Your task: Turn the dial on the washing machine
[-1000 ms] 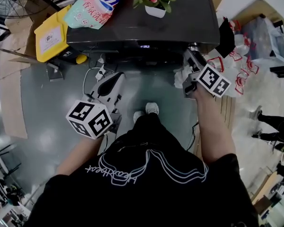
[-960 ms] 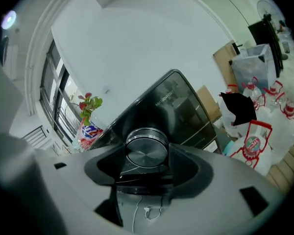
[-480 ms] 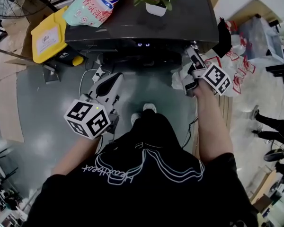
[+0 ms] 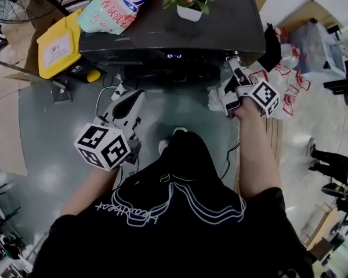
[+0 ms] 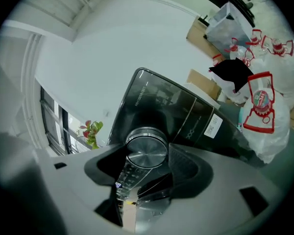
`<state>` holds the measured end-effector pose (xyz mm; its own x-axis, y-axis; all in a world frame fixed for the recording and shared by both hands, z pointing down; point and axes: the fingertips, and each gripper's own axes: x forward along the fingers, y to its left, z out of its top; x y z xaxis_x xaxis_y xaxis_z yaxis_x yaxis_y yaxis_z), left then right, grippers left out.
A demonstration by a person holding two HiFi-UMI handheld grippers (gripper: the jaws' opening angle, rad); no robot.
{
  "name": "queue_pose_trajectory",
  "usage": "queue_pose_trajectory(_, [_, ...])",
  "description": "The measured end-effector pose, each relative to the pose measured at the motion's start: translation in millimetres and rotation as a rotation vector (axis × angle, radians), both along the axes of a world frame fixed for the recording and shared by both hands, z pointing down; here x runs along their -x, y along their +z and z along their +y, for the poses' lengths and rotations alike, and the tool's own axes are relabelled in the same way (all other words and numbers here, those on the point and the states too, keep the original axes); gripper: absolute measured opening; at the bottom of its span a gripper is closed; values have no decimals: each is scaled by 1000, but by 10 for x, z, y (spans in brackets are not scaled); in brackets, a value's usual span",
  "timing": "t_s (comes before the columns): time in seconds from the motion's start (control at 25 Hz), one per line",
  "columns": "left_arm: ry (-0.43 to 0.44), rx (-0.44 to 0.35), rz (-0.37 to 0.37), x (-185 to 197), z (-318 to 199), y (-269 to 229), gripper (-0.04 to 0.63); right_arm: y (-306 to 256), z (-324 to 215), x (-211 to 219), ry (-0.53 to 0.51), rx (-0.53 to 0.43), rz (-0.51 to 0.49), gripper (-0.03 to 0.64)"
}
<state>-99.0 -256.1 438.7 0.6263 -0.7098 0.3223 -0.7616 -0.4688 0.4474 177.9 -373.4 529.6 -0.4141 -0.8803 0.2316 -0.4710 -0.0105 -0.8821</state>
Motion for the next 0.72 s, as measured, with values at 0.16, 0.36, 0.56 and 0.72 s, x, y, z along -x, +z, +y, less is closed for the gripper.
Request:
queue_pose_trajectory(0.16, [-7, -5, -6, 21, 6, 20, 5, 17, 2, -4, 14, 7, -105, 279])
queue_pose_trajectory(0.36, [-10, 2, -2, 51, 12, 43, 5, 50, -2, -12, 49, 12, -269, 279])
queue_pose_trajectory(0.56, [-9, -4, -2, 45, -2, 25, 5, 59, -1, -19, 55, 13, -328, 279])
queue_pose_trajectory(0.72, [-11, 0, -5, 73, -8, 46, 5, 69, -9, -28, 59, 0, -330, 278])
